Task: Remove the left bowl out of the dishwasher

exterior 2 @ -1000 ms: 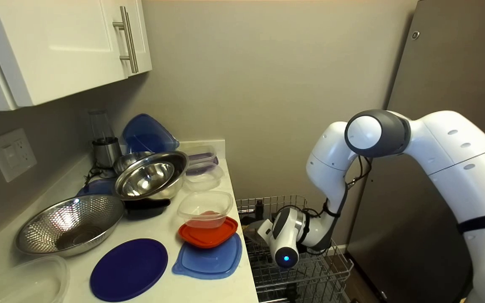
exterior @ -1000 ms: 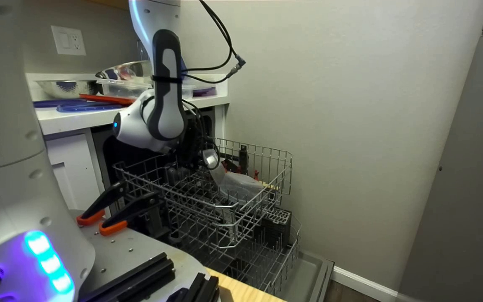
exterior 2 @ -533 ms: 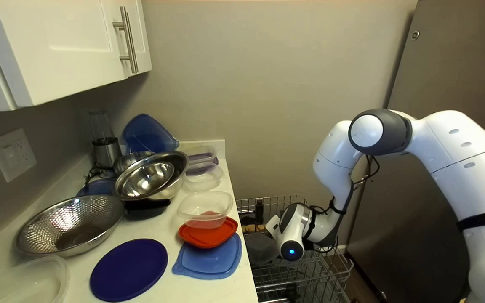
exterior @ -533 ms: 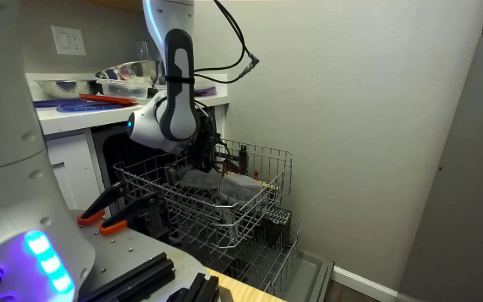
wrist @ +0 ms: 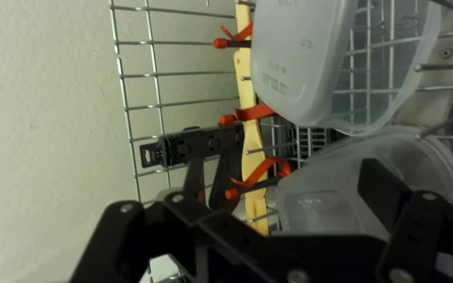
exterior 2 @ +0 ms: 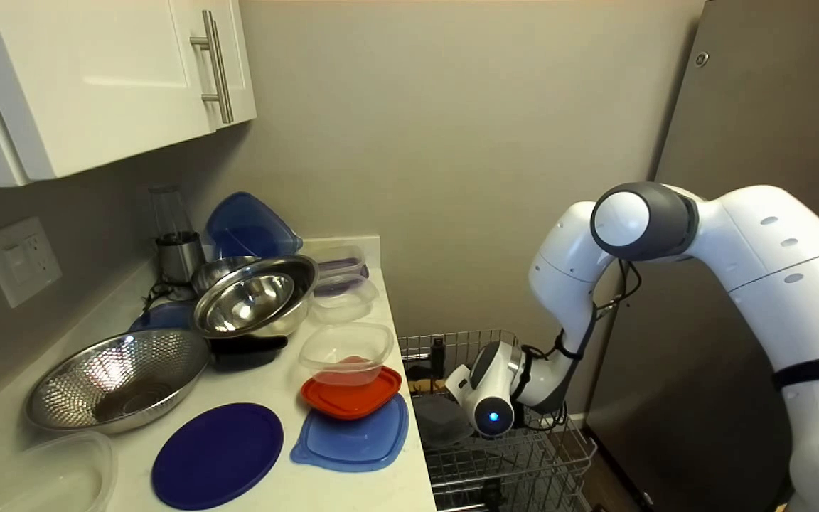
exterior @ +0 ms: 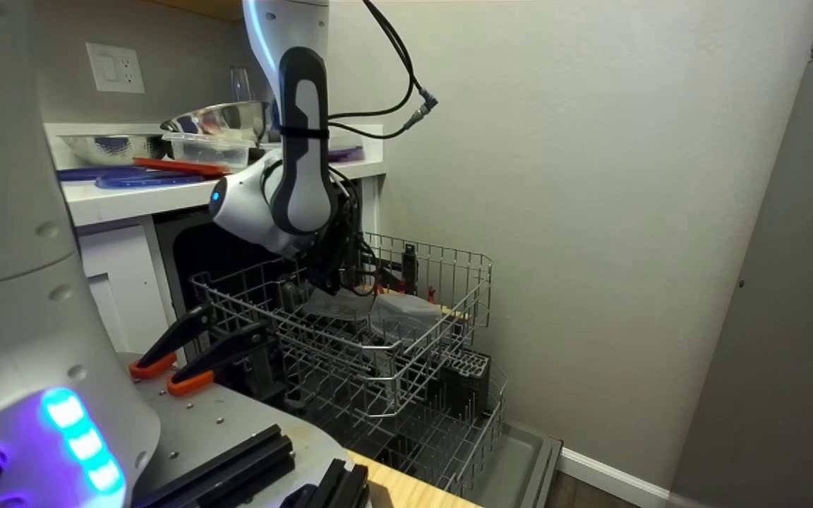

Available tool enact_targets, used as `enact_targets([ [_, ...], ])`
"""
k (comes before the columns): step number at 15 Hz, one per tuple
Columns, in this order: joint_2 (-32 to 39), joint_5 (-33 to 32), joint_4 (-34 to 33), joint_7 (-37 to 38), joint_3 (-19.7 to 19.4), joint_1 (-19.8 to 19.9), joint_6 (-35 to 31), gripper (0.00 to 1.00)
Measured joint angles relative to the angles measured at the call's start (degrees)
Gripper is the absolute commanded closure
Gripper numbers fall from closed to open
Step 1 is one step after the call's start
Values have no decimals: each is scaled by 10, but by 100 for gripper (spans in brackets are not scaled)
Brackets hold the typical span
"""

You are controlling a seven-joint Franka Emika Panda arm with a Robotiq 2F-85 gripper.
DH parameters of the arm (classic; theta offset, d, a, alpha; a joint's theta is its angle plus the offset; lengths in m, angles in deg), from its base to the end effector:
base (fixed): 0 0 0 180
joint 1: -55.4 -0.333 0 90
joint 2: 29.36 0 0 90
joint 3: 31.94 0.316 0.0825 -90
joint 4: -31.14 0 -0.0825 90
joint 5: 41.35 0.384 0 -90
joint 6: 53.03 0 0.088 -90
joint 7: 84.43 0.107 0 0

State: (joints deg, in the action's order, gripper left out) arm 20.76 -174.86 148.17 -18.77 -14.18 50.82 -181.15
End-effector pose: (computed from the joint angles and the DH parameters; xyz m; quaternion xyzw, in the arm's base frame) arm 0.4831 0.1991 0.0055 0.7169 0.5282 0.2702 0.3662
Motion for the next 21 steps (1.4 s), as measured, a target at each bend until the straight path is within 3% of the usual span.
enact_targets([
  [8,-14,27,-2,-31,14,1,-143,0],
  [21,62,52,-50,-73,10,-1,-152,0],
])
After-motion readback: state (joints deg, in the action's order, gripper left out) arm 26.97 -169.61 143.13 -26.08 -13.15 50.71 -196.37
